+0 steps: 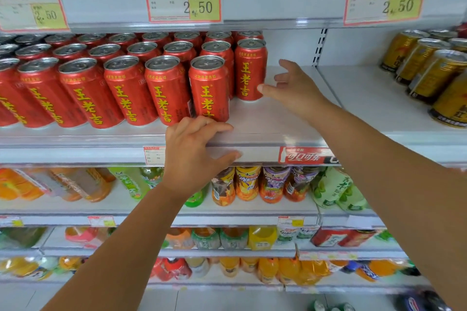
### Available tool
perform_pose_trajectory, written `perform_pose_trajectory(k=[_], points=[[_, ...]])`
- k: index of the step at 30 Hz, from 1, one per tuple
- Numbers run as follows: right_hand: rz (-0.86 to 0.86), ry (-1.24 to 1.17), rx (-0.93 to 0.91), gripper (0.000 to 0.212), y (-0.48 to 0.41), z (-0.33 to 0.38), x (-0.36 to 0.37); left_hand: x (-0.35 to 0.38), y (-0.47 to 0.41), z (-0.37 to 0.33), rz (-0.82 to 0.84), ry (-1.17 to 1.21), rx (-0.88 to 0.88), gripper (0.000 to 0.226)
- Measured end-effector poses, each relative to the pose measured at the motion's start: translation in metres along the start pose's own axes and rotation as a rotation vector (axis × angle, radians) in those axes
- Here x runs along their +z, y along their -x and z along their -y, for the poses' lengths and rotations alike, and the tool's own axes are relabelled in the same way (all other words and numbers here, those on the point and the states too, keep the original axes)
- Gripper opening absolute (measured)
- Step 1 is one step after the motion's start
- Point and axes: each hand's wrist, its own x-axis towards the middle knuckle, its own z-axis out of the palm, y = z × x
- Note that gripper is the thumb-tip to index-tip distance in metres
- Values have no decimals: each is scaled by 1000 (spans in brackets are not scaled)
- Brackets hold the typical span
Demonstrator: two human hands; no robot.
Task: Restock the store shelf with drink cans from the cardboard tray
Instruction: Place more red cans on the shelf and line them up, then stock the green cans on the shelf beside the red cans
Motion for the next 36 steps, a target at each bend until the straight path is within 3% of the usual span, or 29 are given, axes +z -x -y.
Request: perform_pose_trajectory(k=[4, 6, 9, 14, 19, 23, 28, 36], points=[[-276, -171, -155, 43, 60, -14, -33, 6, 7, -41, -51, 104, 174, 29], [-411, -217, -210, 27, 100, -30, -48, 25, 20, -71, 44, 234, 248, 25], [-558, -236, -140, 17, 157, -69, -67, 73, 49, -112, 311, 424, 241, 24], [-619, -204, 254, 14, 239, -180, -73, 168, 128, -157, 792, 549, 116, 31], [-628, -201, 772, 19, 328, -328, -38, 262, 246, -169, 1322, 480, -166, 39], [-517, -185, 1137, 14, 395, -463, 23, 350, 355, -156, 1601, 347, -273, 46], [-275, -141, 1411, 27, 458, -619, 122, 459, 476, -131, 1698, 177, -366, 49], [-171, -118, 1469, 55, 514, -798, 266, 621, 604, -92, 1592, 180, -384, 67]])
